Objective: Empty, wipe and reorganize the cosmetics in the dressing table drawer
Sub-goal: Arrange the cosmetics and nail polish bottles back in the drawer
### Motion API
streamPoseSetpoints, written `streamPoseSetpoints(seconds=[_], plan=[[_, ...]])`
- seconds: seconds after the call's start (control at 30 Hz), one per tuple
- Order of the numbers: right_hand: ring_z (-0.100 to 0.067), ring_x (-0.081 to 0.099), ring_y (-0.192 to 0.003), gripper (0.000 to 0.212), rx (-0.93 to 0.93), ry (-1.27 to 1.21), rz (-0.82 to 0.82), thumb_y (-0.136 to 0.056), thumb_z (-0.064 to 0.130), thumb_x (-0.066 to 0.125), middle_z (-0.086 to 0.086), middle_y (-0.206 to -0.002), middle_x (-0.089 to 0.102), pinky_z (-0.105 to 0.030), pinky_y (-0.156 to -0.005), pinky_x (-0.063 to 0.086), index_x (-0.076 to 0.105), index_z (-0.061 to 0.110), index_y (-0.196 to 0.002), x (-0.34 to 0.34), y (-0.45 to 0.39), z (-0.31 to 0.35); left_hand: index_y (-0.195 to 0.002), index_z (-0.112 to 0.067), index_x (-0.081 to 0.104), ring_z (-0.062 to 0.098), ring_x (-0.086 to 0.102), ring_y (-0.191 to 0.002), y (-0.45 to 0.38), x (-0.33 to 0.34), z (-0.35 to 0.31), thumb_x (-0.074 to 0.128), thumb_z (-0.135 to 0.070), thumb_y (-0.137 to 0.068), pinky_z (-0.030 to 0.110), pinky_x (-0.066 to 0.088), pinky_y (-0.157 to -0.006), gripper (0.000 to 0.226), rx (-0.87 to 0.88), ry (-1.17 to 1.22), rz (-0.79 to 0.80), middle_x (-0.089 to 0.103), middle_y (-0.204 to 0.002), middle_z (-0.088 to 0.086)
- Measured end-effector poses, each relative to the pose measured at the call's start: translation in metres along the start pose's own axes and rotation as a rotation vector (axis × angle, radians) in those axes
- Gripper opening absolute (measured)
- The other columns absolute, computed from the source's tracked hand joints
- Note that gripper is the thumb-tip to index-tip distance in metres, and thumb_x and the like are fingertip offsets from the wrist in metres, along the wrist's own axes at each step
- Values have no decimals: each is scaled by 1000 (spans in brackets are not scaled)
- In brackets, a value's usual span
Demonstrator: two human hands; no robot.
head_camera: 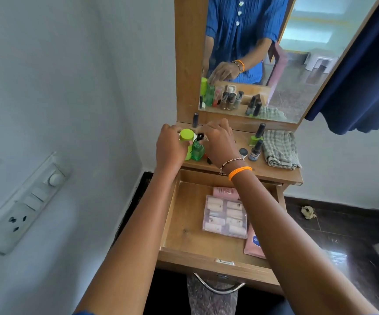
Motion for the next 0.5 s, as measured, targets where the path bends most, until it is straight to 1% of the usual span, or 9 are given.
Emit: streamPoseSetpoints(seconds=[0.1, 0.17, 0.2, 0.3, 0.37, 0.4, 0.47, 0.5], plan=[[-35, 46, -103, 22, -52, -49, -40, -78, 1, 62, -11, -103, 68, -44, -89, 41, 68, 6, -99, -7, 11, 6, -108, -8, 63, 22, 57, -89, 7, -4, 3, 71, -21, -80, 24, 35, -66, 32, 49, 2, 20, 54, -102, 8], [-35, 48, -98, 20, -86, -80, -78, -77, 3, 64, -12, -101, 69, -40, -86, 39, 68, 5, -96, -11, 22, 9, -110, -8, 62, 20, 55, -87, 13, -13, 8, 71, -21, -80, 25, 39, -70, 34, 81, 26, 30, 51, -99, 5], [-34, 47, -96, 18, -97, -95, -92, -77, 5, 63, -13, -99, 69, -36, -85, 37, 68, 4, -94, -13, 30, 10, -110, -9, 62, 17, 54, -84, 17, -18, 10, 71, -20, -80, 24, 40, -71, 34, 102, 46, 42, 49, -97, 3], [-25, 40, -85, 11, -128, -171, -108, -77, 12, 60, -13, -89, 65, -28, -77, 30, 62, 4, -84, -13, 54, 8, -112, -10, 61, 2, 48, -75, 38, -23, 17, 69, -16, -81, 8, 37, -67, 32, 179, 92, 153, 47, -97, 0], [-21, 39, -84, 14, -109, -261, -27, -80, 18, 58, -10, -88, 59, -26, -77, 31, 59, 5, -85, 1, 72, 2, -112, -11, 61, -1, 46, -76, 54, -14, 27, 67, -13, -82, 4, 38, -70, 30, 181, 117, 228, 45, -97, -1], [-21, 42, -85, 15, -96, -297, 13, -80, 18, 59, -8, -88, 57, -26, -78, 32, 60, 4, -87, 10, 80, -2, -112, -10, 61, 0, 46, -77, 60, -7, 34, 66, -13, -83, 7, 40, -73, 29, 162, 122, 255, 45, -97, -2], [-23, 47, -85, 15, -49, -328, 78, -80, 13, 63, -7, -86, 56, -25, -77, 36, 62, 2, -90, 30, 94, -8, -114, -9, 59, 7, 48, -84, 70, 13, 49, 64, -14, -85, 18, 41, -78, 30, 105, 101, 309, 45, -99, -2], [-25, 49, -86, 15, -9, -324, 109, -80, 10, 65, -9, -88, 57, -23, -77, 35, 62, 2, -91, 41, 98, -12, -116, -10, 58, 9, 49, -88, 73, 24, 57, 64, -14, -86, 20, 39, -78, 31, 74, 75, 329, 45, -101, -2]])
Point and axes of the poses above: each hand's wrist, its own y-axis away from the middle knuckle, its own x-axis out of the palm, z = x × y, the point moved 7 cm from there along -y, towards the middle knuckle
